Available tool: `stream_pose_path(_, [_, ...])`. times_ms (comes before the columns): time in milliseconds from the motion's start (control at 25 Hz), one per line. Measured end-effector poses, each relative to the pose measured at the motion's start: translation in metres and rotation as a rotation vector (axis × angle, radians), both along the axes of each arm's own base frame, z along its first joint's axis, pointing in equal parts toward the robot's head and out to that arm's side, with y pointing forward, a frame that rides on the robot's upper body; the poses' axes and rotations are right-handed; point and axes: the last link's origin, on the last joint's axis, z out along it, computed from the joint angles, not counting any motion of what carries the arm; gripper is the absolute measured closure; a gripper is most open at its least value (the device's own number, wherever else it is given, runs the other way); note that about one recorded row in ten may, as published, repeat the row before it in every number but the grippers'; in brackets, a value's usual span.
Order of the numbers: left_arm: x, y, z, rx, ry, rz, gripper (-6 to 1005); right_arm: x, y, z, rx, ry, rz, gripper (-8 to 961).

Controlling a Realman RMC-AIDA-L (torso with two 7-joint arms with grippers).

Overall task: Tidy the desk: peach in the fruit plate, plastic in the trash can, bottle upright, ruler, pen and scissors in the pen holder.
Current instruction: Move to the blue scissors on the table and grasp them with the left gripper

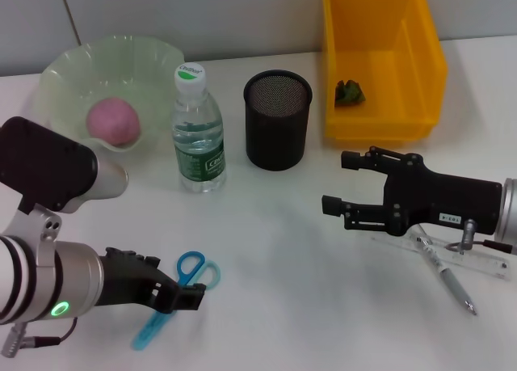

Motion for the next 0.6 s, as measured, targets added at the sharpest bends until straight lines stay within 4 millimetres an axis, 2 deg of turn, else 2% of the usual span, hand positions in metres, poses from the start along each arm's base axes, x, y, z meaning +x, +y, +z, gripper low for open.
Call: stream_pose_path(600, [0.010, 0.001, -0.017, -0.069, 0.077, -0.062, 200, 0.000, 0.001, 0.001, 0.008, 0.007, -0.004, 111])
